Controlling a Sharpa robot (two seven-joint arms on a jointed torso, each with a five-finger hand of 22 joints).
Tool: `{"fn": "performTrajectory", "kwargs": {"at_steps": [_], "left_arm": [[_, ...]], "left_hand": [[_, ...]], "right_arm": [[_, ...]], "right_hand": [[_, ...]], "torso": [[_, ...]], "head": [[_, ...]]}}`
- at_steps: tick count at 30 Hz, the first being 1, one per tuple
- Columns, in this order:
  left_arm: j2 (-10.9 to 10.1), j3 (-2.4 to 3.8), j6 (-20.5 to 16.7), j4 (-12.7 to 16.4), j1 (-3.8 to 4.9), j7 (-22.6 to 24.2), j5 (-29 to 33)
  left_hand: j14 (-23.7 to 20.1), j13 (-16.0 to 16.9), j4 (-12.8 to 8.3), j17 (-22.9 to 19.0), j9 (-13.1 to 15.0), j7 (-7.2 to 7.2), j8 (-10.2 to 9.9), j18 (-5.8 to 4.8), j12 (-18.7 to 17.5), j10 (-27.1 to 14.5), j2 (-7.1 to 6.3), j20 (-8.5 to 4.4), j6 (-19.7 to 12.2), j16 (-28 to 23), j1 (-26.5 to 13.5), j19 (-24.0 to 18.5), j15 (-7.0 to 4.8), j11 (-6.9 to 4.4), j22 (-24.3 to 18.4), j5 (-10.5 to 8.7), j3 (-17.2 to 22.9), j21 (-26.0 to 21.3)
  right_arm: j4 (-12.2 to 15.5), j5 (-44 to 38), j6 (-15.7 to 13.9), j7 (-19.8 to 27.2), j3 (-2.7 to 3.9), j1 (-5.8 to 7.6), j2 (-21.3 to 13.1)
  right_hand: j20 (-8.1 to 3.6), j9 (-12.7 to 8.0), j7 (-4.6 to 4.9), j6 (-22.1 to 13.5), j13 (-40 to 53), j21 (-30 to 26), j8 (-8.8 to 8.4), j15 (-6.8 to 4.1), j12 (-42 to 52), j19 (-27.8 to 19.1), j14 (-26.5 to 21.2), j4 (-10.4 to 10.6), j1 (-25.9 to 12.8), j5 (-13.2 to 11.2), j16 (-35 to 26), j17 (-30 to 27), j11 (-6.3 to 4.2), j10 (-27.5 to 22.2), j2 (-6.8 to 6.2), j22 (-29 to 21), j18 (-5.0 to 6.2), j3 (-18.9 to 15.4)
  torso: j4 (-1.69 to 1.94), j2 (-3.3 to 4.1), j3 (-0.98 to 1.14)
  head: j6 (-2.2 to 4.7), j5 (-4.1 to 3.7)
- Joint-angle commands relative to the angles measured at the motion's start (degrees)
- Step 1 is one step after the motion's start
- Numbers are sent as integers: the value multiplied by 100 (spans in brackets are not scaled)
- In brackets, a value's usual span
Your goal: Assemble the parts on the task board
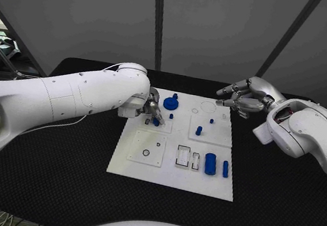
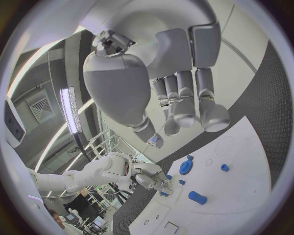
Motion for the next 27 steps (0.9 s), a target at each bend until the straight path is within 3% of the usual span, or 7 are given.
{"fn": "performTrajectory", "kwargs": {"at_steps": [1,12,19,27], "left_arm": [[4,-27,143,-35,-33,-177,-48],[7,-27,157,-63,-32,-179,-46],[9,-27,171,-74,-32,-183,-43],[3,-27,208,-64,-32,-189,-42]], "left_hand": [[577,1242,24,1372,10,-11,-24,-199,-19,355,-52,24,51,-11,-138,-23,-5,-3,5,-4,-54,-26],[579,1244,230,1378,45,-19,-48,-200,-23,356,-88,13,85,-6,-234,-14,-16,-10,24,-4,-283,-27],[580,1246,486,1379,73,-20,-74,-203,-26,357,-138,6,117,-5,-348,-3,-21,-12,45,-5,-511,-27],[580,1247,484,1382,94,-39,-83,-202,-27,358,-132,3,133,-4,-215,-1,-27,-25,50,-3,-539,-32]], "right_arm": [[3,-23,10,30,5,12,8],[3,-27,9,27,5,12,7],[2,-30,9,27,5,12,7],[1,-30,13,24,5,12,2]], "right_hand": [[-13,-4,-5,-49,-6,-35,-12,-5,-38,9,29,1,-40,16,-20,1,-11,-41,-5,-5,29,28],[-13,-4,-5,-49,-6,-35,-12,-5,-38,9,29,1,-40,16,-20,1,-11,-41,-5,-5,29,28],[-13,-4,-5,-49,-6,-35,-12,-5,-38,9,29,1,-40,16,-20,1,-11,-41,-5,-5,29,28],[-13,-4,-5,-49,-6,-35,-12,-5,-38,9,29,1,-40,16,-20,1,-11,-41,-5,-5,29,28]], "torso": [[4,-1,-2],[2,0,-2],[5,-1,-1],[3,-1,0]], "head": [[8,-3],[8,-5],[2,-4],[4,-4]]}}
